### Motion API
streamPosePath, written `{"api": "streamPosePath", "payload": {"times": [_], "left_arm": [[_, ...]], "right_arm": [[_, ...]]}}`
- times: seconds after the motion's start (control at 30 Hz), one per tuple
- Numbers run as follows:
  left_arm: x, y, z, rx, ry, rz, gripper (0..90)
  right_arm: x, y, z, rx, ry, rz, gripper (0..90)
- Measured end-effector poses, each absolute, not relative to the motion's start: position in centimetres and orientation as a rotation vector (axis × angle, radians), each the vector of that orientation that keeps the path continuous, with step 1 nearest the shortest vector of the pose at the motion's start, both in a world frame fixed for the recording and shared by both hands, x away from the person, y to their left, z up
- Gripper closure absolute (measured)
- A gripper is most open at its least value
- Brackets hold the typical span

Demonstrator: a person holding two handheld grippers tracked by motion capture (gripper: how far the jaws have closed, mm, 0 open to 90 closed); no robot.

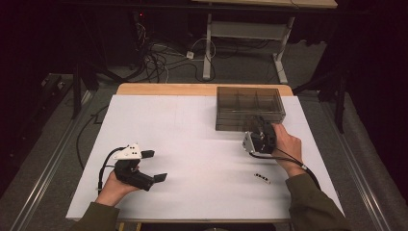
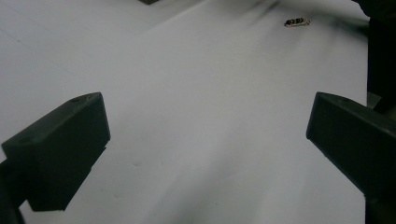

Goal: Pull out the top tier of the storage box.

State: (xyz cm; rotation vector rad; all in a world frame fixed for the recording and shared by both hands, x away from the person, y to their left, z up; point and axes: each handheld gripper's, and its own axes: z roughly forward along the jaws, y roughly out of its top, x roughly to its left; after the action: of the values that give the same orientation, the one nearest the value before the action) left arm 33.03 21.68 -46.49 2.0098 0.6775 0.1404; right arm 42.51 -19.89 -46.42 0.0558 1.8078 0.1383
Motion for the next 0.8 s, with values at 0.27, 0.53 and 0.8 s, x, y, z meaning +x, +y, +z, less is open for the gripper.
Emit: {"api": "streamPosePath", "payload": {"times": [0.27, 0.53, 0.8], "left_arm": [[33.02, 21.70, -46.48, 2.009, 0.678, 0.142, 0.0], [33.03, 21.69, -46.49, 2.010, 0.678, 0.141, 0.0], [33.01, 21.69, -46.49, 2.010, 0.678, 0.142, 0.0]], "right_arm": [[42.72, -19.66, -46.44, 0.049, 1.787, 0.134, 59.9], [42.90, -19.56, -46.43, 0.041, 1.775, 0.129, 65.7], [43.07, -19.48, -46.42, 0.040, 1.770, 0.122, 70.2]]}}
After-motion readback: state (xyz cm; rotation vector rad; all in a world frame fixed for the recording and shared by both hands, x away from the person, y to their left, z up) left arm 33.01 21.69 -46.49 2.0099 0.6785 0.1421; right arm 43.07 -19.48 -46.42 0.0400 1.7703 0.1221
